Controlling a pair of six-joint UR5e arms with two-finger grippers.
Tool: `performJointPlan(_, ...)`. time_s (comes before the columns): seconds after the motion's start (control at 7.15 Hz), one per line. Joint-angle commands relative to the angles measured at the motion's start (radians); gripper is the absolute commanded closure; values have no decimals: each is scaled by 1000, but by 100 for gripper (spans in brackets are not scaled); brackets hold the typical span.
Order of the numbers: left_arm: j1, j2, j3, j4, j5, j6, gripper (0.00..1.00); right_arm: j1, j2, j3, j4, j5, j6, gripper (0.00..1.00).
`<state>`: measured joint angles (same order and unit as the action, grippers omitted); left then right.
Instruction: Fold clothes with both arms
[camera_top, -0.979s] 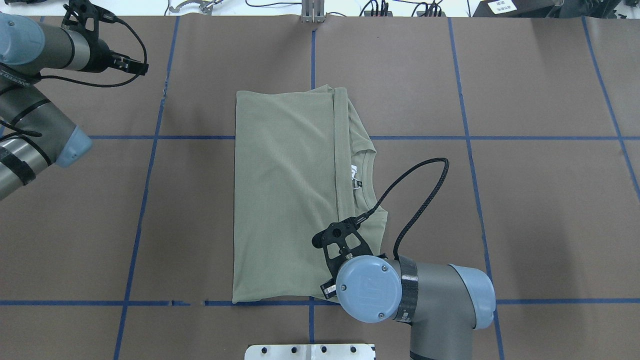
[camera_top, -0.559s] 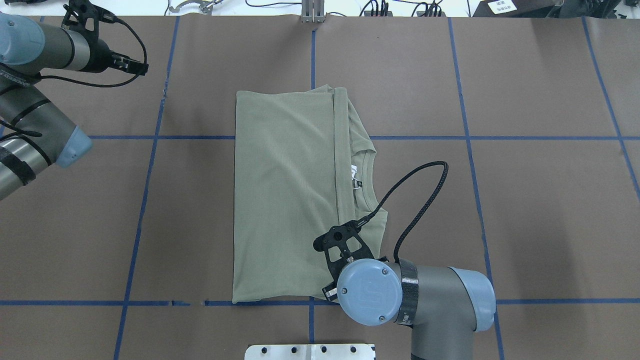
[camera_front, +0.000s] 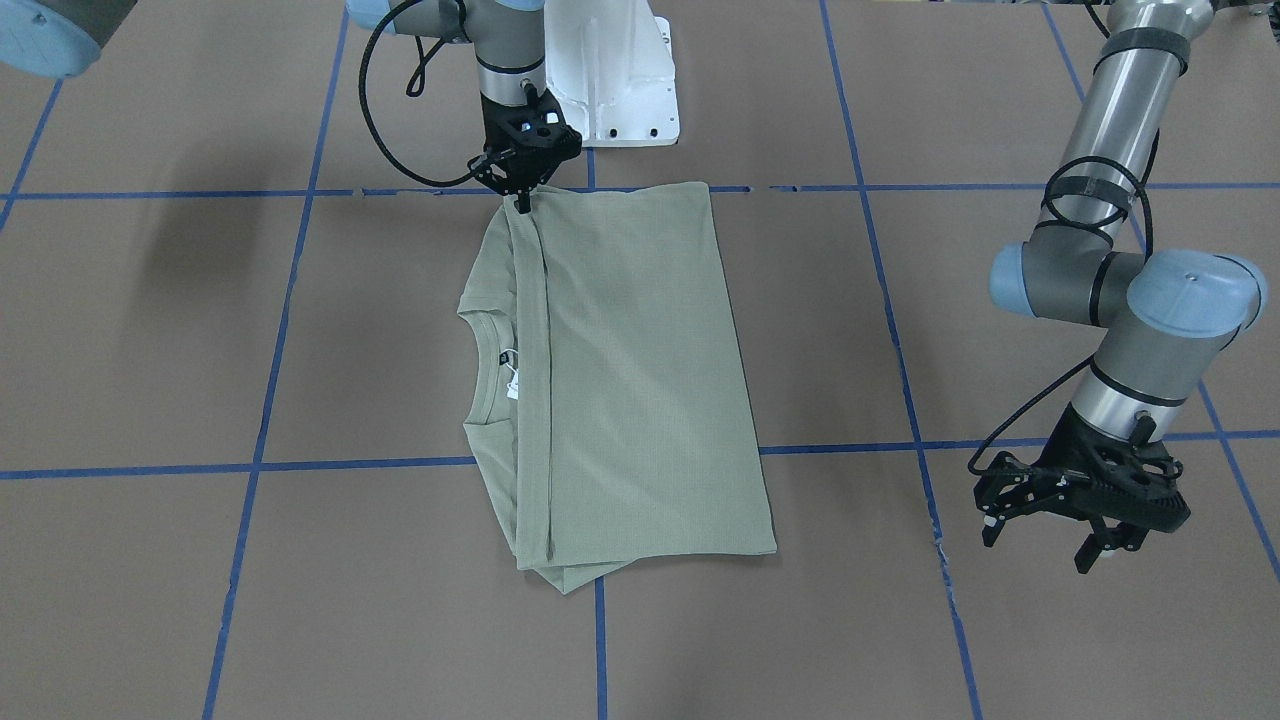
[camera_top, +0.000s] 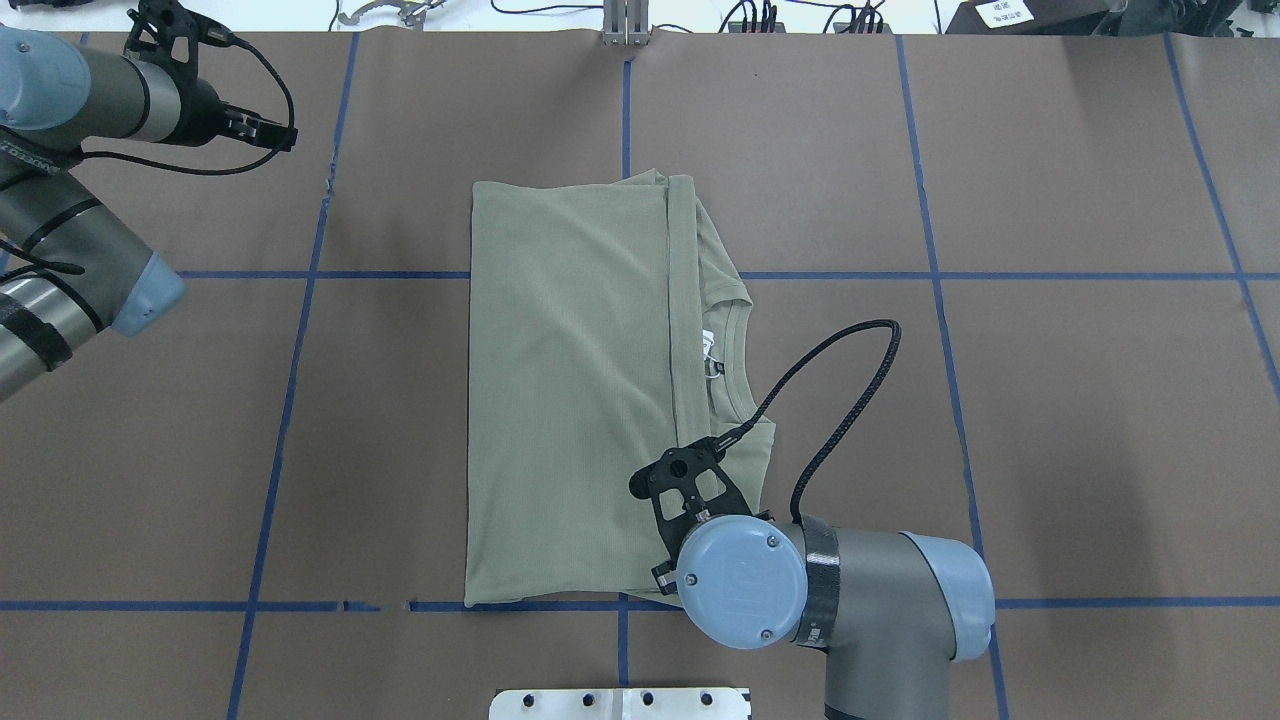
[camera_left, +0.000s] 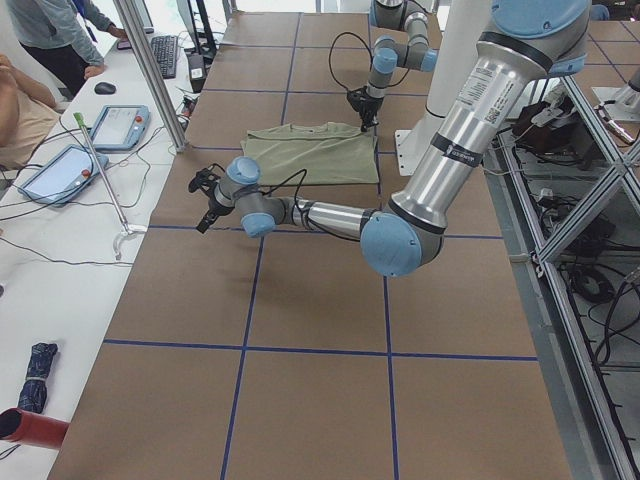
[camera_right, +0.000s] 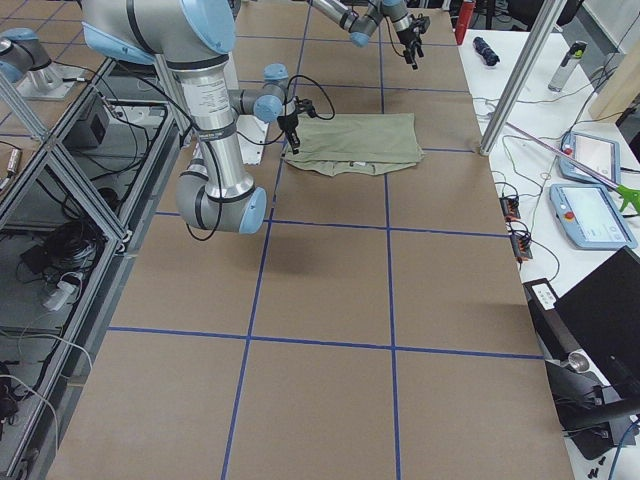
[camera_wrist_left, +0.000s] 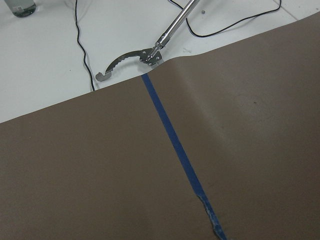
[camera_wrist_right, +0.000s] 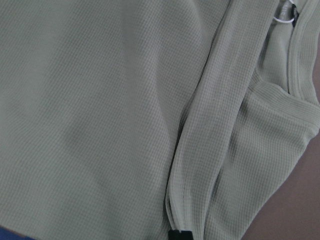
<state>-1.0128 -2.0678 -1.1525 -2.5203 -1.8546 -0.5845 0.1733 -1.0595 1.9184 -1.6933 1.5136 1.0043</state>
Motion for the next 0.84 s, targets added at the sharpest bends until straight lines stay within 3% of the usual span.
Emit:
performJointPlan(0.0, 6, 0, -1, 0, 0, -9, 0, 15, -46, 71, -8, -1, 16, 100)
performJointPlan(0.14, 6, 0, -1, 0, 0, -14, 0, 15, -104, 97, -5, -10, 55, 100)
performJointPlan(0.28, 6, 0, -1, 0, 0, -14, 0, -7, -138, 97, 3, -47, 206, 100)
performJointPlan(0.56, 8, 0, -1, 0, 0, -14, 0, -73, -140, 97, 3, -110, 431, 100)
performJointPlan(0.7, 13, 0, -1, 0, 0, -14, 0, -102, -136, 96, 4, -142, 494, 68)
